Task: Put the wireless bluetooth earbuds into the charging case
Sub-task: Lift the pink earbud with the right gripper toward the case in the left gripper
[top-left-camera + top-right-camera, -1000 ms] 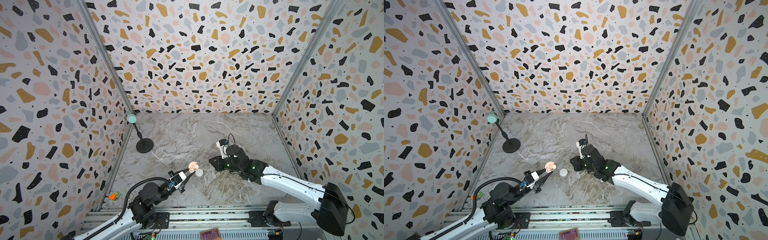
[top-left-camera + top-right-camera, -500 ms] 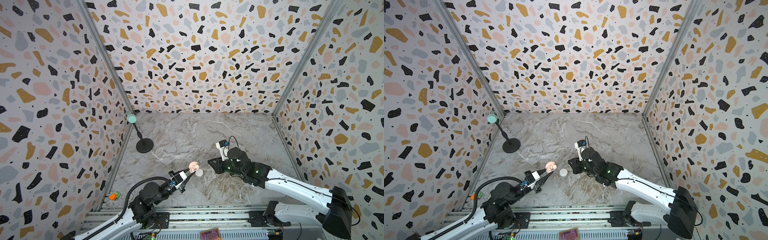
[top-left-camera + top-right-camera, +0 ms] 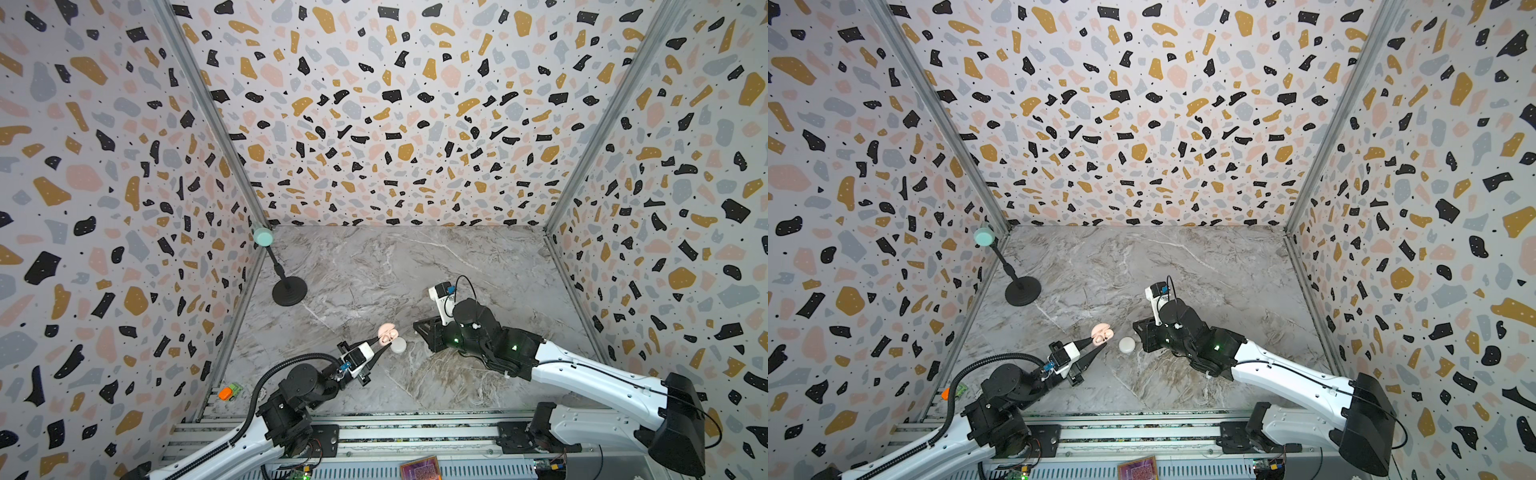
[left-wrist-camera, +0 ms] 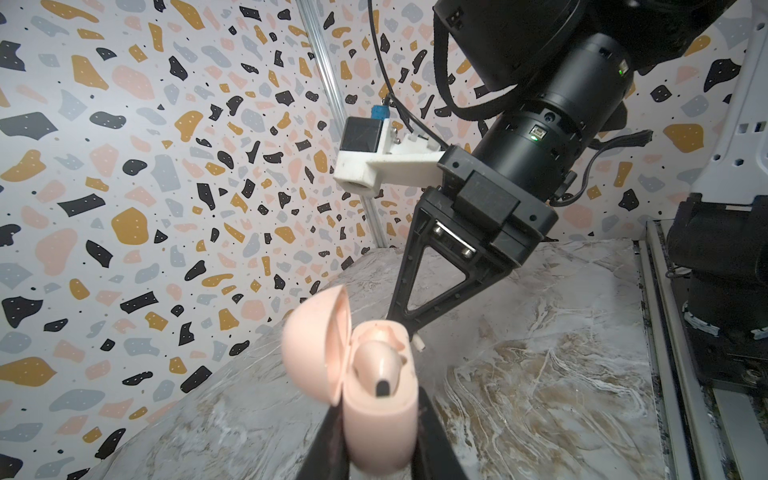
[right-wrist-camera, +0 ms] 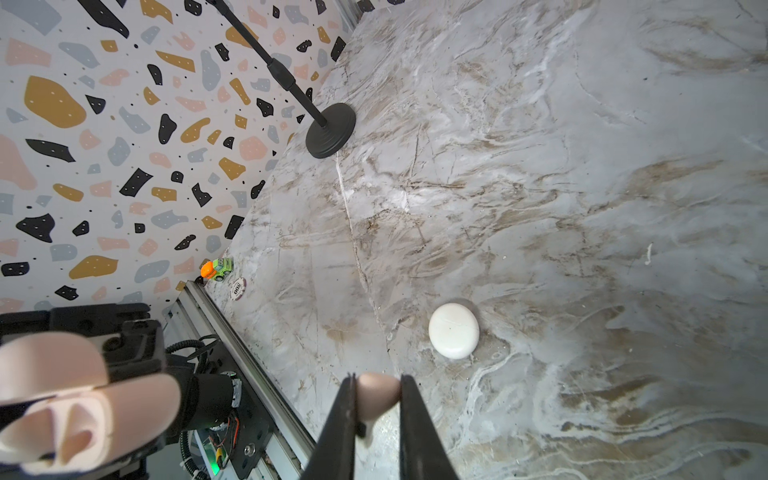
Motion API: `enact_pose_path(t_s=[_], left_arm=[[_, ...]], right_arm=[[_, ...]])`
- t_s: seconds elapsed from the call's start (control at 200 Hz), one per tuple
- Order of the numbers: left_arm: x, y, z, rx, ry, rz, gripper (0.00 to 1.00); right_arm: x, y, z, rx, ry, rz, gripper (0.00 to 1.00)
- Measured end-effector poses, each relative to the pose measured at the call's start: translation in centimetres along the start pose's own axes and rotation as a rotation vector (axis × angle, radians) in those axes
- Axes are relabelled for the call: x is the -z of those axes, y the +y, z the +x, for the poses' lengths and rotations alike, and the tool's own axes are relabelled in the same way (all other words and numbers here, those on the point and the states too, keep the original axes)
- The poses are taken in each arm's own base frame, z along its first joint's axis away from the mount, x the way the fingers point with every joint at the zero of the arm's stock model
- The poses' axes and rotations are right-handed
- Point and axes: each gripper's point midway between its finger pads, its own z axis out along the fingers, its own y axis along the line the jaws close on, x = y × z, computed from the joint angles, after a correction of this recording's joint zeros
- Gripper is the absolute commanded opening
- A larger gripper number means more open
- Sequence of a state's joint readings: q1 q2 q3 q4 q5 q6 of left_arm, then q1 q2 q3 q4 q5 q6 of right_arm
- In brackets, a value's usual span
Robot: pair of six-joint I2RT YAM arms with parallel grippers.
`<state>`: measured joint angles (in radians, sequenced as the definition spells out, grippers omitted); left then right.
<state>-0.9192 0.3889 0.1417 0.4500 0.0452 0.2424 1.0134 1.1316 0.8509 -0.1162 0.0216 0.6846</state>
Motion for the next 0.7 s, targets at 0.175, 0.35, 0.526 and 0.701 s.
enact_pose_path(t_s=[0.175, 0.35, 0.526, 0.701], left_arm=[[0.0, -0.1, 0.1, 0.001, 0.005, 0.003, 0.0], [-0.1, -0.1, 0.2, 0.004, 0.008, 0.004, 0.0], [-0.2, -0.2, 0.5, 0.028, 0.02, 0.007, 0.0], [-0.3, -0.2, 0.8, 0.058, 0.031, 0.009, 0.0]], right_arm=[[0.8, 1.0, -0.9, 0.023, -0.029, -0.014, 0.1], [2.3, 2.7, -2.0, 0.047, -0.076, -0.056, 0.1], [3.1, 4.3, -2.1, 0.082, -0.102, -0.092, 0.11], [3.3, 5.9, -1.9, 0.125, -0.115, -0.115, 0.11]])
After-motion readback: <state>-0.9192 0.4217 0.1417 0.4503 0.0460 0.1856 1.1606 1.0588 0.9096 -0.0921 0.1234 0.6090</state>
